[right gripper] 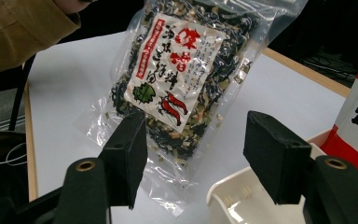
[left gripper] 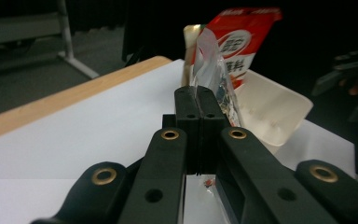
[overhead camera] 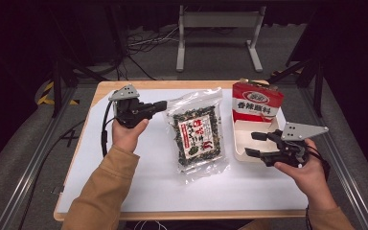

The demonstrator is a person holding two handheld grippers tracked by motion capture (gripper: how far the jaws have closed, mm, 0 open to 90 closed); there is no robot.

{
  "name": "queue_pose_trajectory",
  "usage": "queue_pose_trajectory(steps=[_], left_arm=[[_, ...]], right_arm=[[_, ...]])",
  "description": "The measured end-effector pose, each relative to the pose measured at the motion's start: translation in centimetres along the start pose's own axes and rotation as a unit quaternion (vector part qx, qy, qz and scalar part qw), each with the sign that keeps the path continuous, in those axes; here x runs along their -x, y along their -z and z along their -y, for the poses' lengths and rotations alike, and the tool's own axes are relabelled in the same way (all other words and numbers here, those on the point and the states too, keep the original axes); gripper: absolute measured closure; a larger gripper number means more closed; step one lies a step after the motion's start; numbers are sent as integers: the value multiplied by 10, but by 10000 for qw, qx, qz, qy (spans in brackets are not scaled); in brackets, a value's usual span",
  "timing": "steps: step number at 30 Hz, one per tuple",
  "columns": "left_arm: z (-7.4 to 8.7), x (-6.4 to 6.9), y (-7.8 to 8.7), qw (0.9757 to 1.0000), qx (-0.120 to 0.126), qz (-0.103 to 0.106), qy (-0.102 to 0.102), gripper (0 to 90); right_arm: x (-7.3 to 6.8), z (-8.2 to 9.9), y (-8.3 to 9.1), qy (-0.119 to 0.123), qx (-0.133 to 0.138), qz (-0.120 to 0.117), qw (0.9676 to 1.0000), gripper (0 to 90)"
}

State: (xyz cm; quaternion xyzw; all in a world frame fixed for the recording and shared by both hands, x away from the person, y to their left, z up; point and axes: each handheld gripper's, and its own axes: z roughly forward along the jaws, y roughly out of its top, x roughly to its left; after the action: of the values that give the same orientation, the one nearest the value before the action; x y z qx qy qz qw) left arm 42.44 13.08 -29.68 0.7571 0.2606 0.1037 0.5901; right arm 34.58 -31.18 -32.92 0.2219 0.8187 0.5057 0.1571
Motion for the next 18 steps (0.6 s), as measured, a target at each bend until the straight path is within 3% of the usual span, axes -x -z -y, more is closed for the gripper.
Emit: queue_pose_trajectory(steps=[6, 7, 11, 18], left_arm=[[-8, 32, 11, 9983, 180, 242, -507, 900], [-8, 32, 11, 9983, 180, 242, -507, 900], [-11, 51, 16, 9957, 288, 353, -802, 900], [-14, 66, 19, 9933, 312, 497, -993, 900]], right_arm=[[-2, -2, 0, 42, -1, -4, 10000, 390], [-3, -2, 0, 47, -3, -8, 10000, 390], [-4, -2, 0, 66, -6, -15, 10000, 388], [-6, -3, -1, 72, -17, -54, 10000, 378]])
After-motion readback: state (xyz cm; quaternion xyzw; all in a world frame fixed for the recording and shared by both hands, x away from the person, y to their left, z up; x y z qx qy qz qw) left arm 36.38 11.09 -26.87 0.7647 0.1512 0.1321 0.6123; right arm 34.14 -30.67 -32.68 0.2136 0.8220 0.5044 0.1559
